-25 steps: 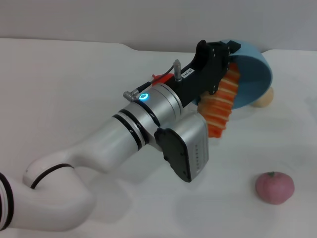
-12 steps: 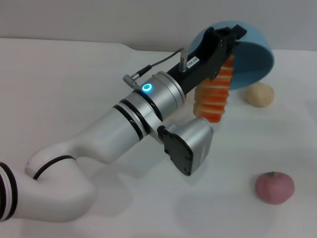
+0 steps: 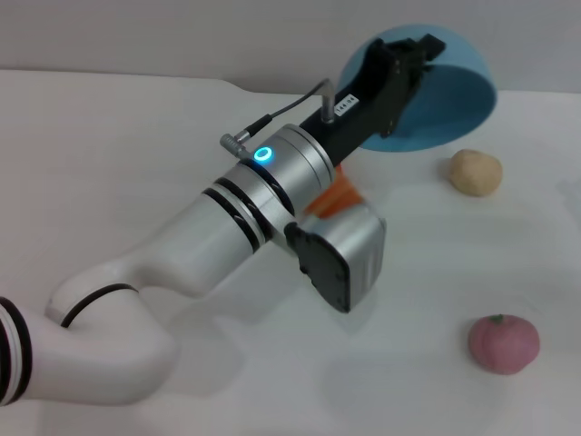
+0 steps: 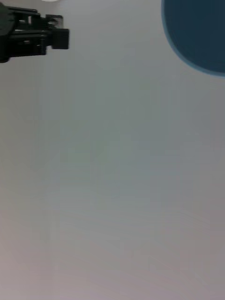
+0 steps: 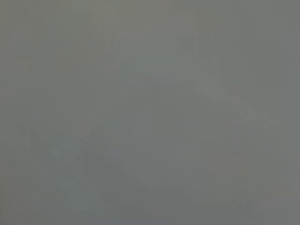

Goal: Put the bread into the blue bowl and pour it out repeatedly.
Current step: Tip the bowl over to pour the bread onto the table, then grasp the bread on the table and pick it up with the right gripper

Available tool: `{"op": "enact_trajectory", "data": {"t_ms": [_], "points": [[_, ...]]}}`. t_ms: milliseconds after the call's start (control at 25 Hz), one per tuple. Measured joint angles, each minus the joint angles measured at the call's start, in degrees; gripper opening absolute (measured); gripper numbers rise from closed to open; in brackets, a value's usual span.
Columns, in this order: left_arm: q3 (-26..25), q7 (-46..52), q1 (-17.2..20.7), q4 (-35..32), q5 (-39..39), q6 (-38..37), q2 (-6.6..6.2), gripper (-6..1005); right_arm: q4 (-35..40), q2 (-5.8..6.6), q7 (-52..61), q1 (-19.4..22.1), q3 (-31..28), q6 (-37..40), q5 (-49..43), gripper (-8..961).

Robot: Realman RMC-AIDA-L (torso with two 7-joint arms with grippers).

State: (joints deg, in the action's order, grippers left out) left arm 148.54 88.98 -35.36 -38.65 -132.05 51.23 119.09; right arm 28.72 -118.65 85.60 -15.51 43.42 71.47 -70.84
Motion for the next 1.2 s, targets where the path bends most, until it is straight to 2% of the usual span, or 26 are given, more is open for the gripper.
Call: {"op": "enact_trajectory", "data": {"t_ms": [160, 400, 600, 720, 800, 880, 920, 960, 1040, 1080, 1200], "points": [[-1.5, 5.7, 0.4, -2.4, 7.4, 1.2, 0.01, 13, 0.0, 0.06, 0.0, -0.2, 0.1, -0.1, 0.0, 491], [-9.6, 17.1, 2.7, -7.4, 17.1, 3.6, -0.13, 14, 0.0, 0.09, -0.6, -1.6, 0.6, -0.4, -0.9, 495], [-18.7, 20.3, 6.4, -14.0, 26.5, -3.2, -0.51, 13, 0.0, 0.15, -0.9, -4.6, 0.7, -0.6, -5.7, 499], [-26.9, 20.2, 8.7, -17.3, 33.2, -14.2, -0.72, 13, 0.0, 0.18, -0.9, -7.3, 0.7, -1.2, -10.2, 501], [-36.1, 20.0, 10.0, -18.4, 38.5, -27.5, -0.94, 13, 0.0, 0.18, -0.5, -9.6, 0.7, -2.0, -13.8, 502], [-48.6, 20.2, 10.5, -17.0, 42.4, -45.5, -1.08, 13, 0.0, 0.18, 0.0, -12.2, 0.7, -3.1, -18.1, 504], [-53.5, 20.5, 10.4, -15.8, 43.2, -52.0, -1.15, 13, 0.0, 0.18, 0.6, -13.6, 0.7, -3.9, -20.5, 504], [-60.6, 21.2, 9.8, -13.1, 43.7, -60.3, -1.26, 13, 0.0, 0.18, 1.6, -15.0, 0.7, -4.9, -23.1, 505], [-69.5, 22.2, 8.6, -8.3, 43.5, -71.9, -1.51, 14, 0.1, 0.17, 4.6, -18.0, 1.1, -6.6, -28.3, 506], [-72.9, 22.5, 8.1, -6.1, 43.2, -75.8, -1.78, 14, 0.3, 0.18, 6.4, -19.4, 1.5, -7.5, -31.1, 507], [-77.6, 22.6, 8.3, -2.9, 42.7, -81.5, -2.40, 14, 0.7, 0.18, 11.9, -24.2, 4.6, -9.7, -38.2, 509]]}}
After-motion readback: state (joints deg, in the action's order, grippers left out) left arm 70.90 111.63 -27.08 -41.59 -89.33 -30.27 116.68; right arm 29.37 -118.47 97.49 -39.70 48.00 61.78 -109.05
